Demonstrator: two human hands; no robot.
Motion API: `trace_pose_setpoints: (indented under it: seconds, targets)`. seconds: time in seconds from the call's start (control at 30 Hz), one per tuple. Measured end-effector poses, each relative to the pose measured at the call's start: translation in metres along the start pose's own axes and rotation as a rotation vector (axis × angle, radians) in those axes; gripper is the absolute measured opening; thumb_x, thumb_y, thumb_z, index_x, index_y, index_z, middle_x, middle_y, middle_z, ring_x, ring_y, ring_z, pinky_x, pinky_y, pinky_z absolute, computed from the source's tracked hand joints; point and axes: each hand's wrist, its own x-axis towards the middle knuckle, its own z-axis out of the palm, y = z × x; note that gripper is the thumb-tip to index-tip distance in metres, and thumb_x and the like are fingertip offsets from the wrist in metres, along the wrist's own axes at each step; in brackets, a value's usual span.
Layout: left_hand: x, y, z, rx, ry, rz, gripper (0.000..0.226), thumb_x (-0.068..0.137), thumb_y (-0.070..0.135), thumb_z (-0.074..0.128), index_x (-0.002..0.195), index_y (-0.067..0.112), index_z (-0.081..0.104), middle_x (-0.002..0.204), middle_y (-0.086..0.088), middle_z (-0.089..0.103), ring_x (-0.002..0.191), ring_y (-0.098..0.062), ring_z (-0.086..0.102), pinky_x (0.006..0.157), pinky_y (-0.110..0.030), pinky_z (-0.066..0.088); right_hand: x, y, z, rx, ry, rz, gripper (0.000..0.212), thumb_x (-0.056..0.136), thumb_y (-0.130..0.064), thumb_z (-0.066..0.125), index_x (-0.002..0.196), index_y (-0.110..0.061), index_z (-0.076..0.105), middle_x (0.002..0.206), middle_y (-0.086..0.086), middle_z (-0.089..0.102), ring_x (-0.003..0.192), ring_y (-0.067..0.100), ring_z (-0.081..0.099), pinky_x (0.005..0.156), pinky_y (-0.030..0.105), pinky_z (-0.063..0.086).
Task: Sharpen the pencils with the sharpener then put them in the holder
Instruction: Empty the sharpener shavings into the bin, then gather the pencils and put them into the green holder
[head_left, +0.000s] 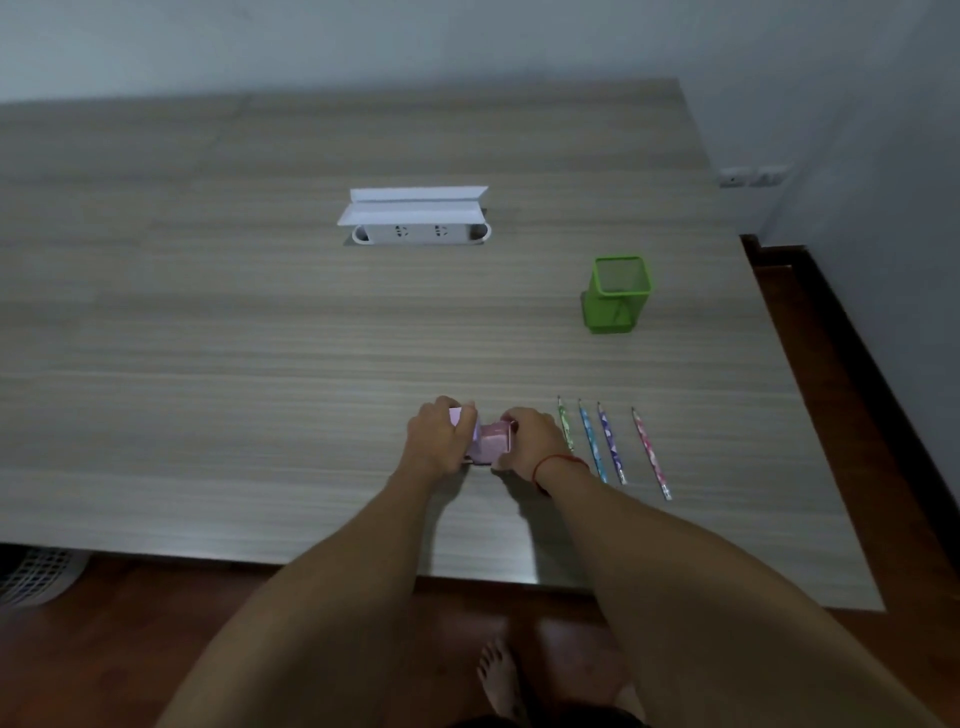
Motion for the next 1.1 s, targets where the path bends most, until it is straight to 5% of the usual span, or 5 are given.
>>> trace_pose_setpoints:
  seconds: [0.3, 0.47, 0.63, 0.77, 1.1]
  targets:
    - [0.008, -0.009, 0.002, -0.003, 0.022, -0.002, 0.042, 0.094, 0.042, 0.041, 0.108, 0.007, 0.059, 0.109, -0.015, 0.062, 0.104, -0.033, 0.056, 0.091, -0.039, 0.045, -0.003, 0.000, 0.004, 0.099, 0.022, -0.026, 0.049, 0.055, -0.014, 0.087, 0.100, -0.015, 0.070, 0.103, 0.009, 0.071, 0.096, 0.028, 0.064, 0.085, 0.029, 0.052]
    - [0.003, -0.012, 0.003, -0.148, -0.004, 0.047, 0.040, 0.091, 0.048, 0.028, 0.096, 0.014, 0.049, 0.089, -0.024, 0.062, 0.081, -0.040, 0.058, 0.070, -0.041, 0.047, -0.002, 0.005, 0.012, 0.210, 0.037, -0.049, 0.044, 0.047, -0.014, 0.088, 0.088, -0.013, 0.072, 0.091, 0.011, 0.074, 0.087, 0.030, 0.069, 0.082, 0.042, 0.057]
    - [0.001, -0.011, 0.009, -0.154, -0.076, 0.063, 0.039, 0.089, 0.038, 0.030, 0.105, 0.007, 0.048, 0.086, -0.018, 0.059, 0.075, -0.037, 0.059, 0.062, -0.038, 0.045, -0.006, -0.008, 0.024, 0.296, 0.030, 0.049, 0.059, 0.055, -0.014, 0.088, 0.109, -0.009, 0.065, 0.103, 0.006, 0.069, 0.096, 0.022, 0.065, 0.091, 0.032, 0.054]
    - [-0.004, -0.003, 0.004, -0.076, 0.067, 0.029, 0.055, 0.086, 0.051, 0.028, 0.109, 0.007, 0.054, 0.095, -0.003, 0.051, 0.099, -0.032, 0.057, 0.087, -0.039, 0.047, -0.004, -0.003, 0.026, 0.374, 0.069, 0.133, 0.053, 0.058, -0.012, 0.086, 0.106, -0.004, 0.065, 0.107, 0.011, 0.071, 0.101, 0.024, 0.068, 0.091, 0.035, 0.055]
    - [0.005, -0.010, 0.009, 0.012, 0.035, 0.011, 0.051, 0.089, 0.049, 0.034, 0.113, 0.008, 0.053, 0.114, -0.016, 0.057, 0.109, -0.032, 0.053, 0.093, -0.036, 0.042, -0.006, -0.018, 0.036, 0.378, 0.025, 0.132, 0.025, 0.072, -0.007, 0.069, 0.097, -0.005, 0.076, 0.097, 0.016, 0.075, 0.080, 0.011, 0.057, 0.073, 0.024, 0.047]
